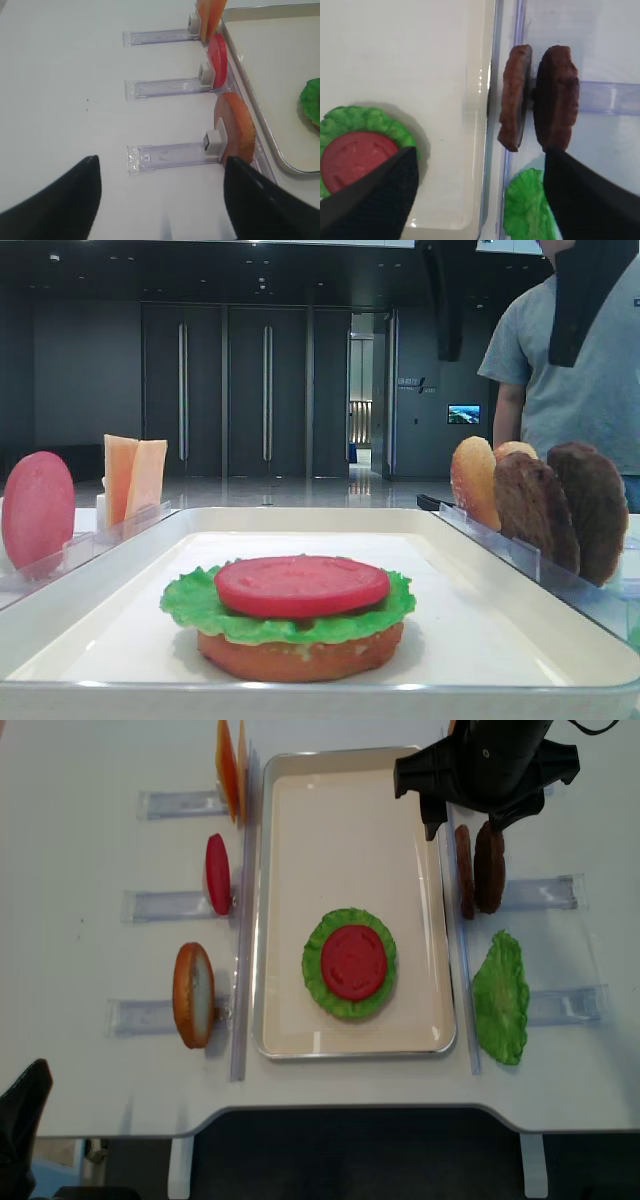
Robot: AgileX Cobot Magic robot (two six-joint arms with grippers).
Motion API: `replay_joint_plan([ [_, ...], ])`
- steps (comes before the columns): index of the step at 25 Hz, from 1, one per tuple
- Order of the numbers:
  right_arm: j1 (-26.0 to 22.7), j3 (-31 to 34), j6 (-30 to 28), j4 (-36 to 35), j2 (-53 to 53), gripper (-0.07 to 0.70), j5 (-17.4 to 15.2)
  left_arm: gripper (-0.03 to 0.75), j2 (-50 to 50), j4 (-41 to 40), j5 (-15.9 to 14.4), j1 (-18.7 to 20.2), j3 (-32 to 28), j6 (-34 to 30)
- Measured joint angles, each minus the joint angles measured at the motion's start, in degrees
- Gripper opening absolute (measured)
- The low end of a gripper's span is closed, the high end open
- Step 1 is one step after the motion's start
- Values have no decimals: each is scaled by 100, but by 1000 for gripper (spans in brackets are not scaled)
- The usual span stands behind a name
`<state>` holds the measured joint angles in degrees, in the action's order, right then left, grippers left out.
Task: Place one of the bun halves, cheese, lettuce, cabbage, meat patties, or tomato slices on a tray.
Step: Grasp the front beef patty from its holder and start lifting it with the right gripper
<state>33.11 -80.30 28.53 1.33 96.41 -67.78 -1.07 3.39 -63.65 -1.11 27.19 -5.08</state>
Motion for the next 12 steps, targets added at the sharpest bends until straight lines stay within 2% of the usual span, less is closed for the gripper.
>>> replay_joint_plan([
  [12,4,-19,97,248,355,508,-30,578,0,0,0,0,0,0],
])
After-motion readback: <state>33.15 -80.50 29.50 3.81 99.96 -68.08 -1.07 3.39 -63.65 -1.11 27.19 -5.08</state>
